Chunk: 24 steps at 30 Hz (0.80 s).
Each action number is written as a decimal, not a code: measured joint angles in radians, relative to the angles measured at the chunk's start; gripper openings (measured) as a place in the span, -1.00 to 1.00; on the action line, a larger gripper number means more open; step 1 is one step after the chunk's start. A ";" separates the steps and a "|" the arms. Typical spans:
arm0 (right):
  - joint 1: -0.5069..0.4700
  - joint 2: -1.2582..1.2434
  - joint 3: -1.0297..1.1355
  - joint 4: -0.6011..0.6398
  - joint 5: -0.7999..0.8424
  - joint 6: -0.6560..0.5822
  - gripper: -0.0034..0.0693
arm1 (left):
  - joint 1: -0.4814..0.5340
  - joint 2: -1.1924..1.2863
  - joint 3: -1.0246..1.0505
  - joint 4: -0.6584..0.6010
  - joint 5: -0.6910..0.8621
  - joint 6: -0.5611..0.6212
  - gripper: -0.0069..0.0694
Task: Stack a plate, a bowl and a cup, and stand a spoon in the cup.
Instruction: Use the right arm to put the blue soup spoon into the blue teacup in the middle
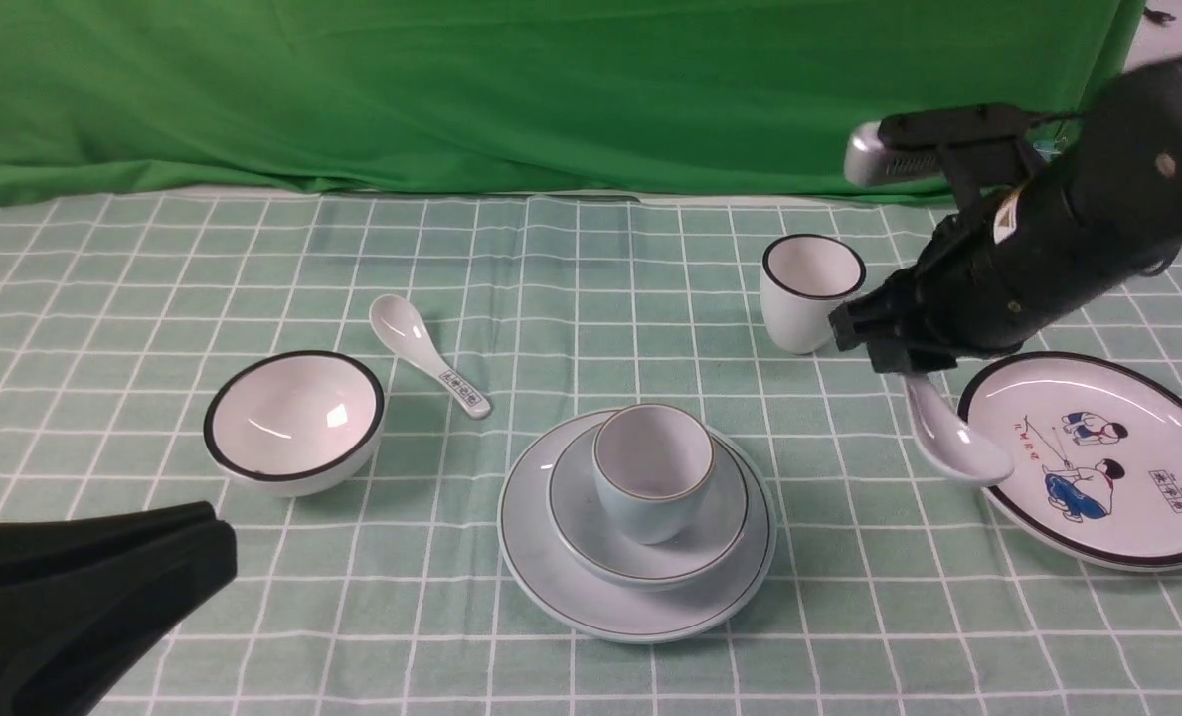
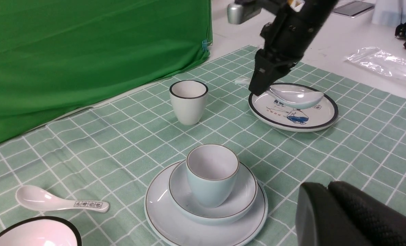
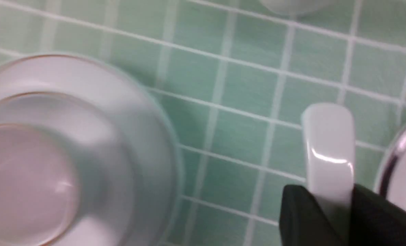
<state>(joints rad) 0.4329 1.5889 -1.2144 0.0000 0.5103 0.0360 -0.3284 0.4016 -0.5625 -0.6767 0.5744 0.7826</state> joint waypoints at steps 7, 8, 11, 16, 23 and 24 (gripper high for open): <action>0.212 -0.240 0.471 0.006 -0.913 -0.021 -0.45 | 0.000 0.000 0.000 0.000 0.000 0.000 -0.77; 0.239 -0.239 0.546 0.000 -1.086 -0.021 -0.45 | 0.000 0.000 0.000 0.000 0.000 0.000 -0.77; 0.279 -0.198 0.658 0.000 -1.343 0.010 -0.45 | 0.000 0.000 0.000 0.000 0.000 0.000 -0.77; 0.281 -0.106 0.668 0.000 -1.511 0.049 -0.45 | 0.000 0.000 0.000 0.000 0.000 -0.001 -0.77; 0.281 0.032 0.579 0.000 -1.612 0.066 -0.45 | 0.000 0.000 0.000 0.000 0.000 -0.001 -0.77; 0.281 0.050 0.561 0.000 -1.616 0.068 -0.45 | 0.000 0.000 0.000 0.000 0.000 -0.001 -0.77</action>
<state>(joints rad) 0.7139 1.6392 -0.6532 0.0000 -1.1057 0.1044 -0.3284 0.4016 -0.5625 -0.6767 0.5744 0.7817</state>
